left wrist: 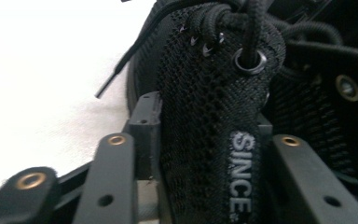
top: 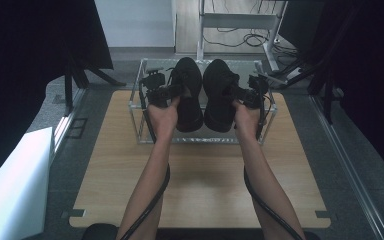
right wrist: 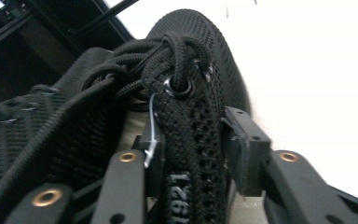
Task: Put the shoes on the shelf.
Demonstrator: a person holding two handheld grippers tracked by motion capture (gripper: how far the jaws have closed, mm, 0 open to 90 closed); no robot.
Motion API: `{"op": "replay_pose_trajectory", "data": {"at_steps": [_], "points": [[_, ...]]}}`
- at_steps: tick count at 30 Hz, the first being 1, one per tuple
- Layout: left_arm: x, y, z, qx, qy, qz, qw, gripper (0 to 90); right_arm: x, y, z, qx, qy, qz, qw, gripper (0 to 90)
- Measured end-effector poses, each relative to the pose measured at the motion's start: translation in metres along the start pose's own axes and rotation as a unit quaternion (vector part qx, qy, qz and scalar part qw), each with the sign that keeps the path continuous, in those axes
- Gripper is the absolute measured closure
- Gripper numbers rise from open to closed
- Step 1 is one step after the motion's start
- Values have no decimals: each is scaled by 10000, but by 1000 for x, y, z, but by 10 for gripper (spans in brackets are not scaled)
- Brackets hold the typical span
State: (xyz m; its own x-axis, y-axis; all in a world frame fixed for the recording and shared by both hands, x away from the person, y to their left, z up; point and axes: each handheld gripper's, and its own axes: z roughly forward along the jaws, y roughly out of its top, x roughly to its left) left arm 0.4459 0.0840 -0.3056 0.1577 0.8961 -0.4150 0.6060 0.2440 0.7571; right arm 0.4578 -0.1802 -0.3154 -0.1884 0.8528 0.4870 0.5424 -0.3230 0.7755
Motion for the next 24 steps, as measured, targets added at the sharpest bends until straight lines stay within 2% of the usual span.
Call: {"op": "replay_pose_trajectory", "data": {"at_steps": [1,3,5,9,12,13,14,16,17,18,19,23,24], "points": [[-1,0,1,9,2,34,10000,516,4,0,2,27,18,-110,9999,536],[-4,1,2,41,31,80,10000,496,5,1,3,42,29,-151,9999,509],[-2,2,3,75,-117,29,9999,453,5,2,5,80,179,-206,9996,449],[3,5,5,207,-495,-39,9986,330,-3,7,7,186,694,27,9974,318],[3,8,0,124,-653,63,9978,317,-7,10,6,141,1047,95,9944,292],[3,9,-3,76,-716,116,9973,318,-8,11,5,139,1096,85,9938,280],[2,10,-7,34,-773,157,9969,343,-9,13,1,131,1269,36,9918,290],[1,11,-9,20,-776,201,9968,354,-9,14,0,138,1306,44,9913,290],[2,11,-13,-14,-891,257,9957,342,-13,16,-6,64,1479,41,9890,292],[4,10,-20,-65,-1082,312,9936,348,-13,17,-8,54,1540,44,9880,293],[4,10,-20,-65,-1082,312,9936,357,-13,17,-8,54,1540,44,9880,293],[11,8,-37,-165,-1404,459,9889,398,-20,18,-22,92,1846,-114,9827,292],[13,7,-41,-178,-1478,489,9876,408,-22,17,-25,88,1859,-190,9823,294]]}}
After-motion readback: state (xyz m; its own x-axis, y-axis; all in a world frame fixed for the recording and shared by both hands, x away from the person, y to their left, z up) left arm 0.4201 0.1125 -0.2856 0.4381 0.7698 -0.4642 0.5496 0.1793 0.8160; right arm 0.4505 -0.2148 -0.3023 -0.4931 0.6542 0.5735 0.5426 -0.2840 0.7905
